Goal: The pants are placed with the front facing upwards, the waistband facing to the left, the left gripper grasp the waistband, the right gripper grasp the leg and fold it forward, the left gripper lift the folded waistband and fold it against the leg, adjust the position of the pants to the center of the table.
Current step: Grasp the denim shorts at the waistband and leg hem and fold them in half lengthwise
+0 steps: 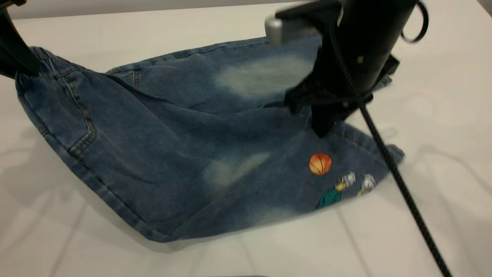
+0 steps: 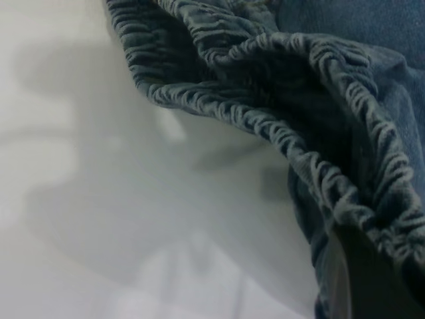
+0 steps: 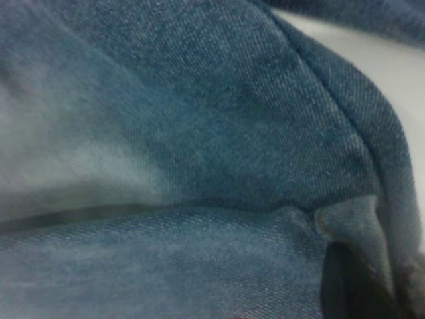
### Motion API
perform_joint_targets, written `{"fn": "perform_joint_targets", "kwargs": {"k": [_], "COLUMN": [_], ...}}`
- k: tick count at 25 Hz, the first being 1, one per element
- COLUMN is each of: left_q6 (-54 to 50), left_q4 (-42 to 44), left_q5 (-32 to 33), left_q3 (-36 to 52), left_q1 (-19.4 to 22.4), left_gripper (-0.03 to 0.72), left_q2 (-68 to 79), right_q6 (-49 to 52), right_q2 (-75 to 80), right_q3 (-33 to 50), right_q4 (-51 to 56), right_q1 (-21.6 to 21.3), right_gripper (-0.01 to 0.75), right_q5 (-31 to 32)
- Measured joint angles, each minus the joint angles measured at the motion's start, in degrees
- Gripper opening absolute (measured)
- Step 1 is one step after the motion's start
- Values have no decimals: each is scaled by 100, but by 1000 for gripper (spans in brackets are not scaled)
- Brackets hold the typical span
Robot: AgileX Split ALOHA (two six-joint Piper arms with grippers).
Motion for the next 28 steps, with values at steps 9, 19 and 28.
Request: {"fn": "perform_joint_targets", "kwargs": {"k": [9,19,28], "left_q6": [7,133,168], "left_q4": [0,0,0], "left_q5": [26,26,29], "left_q3": [0,0,0], "left_q1": [0,0,0], "left_gripper": [91,94,94], "left_q2": [0,0,0], "right_q6": [-19,-25,-43], "right_q2": [143,143,143], "right_q3": [0,0,0], "right_q4": [262,273,247], "right_q1": [0,0,0], "right_gripper": [233,312,437], "right_q5": [77,77,406]}}
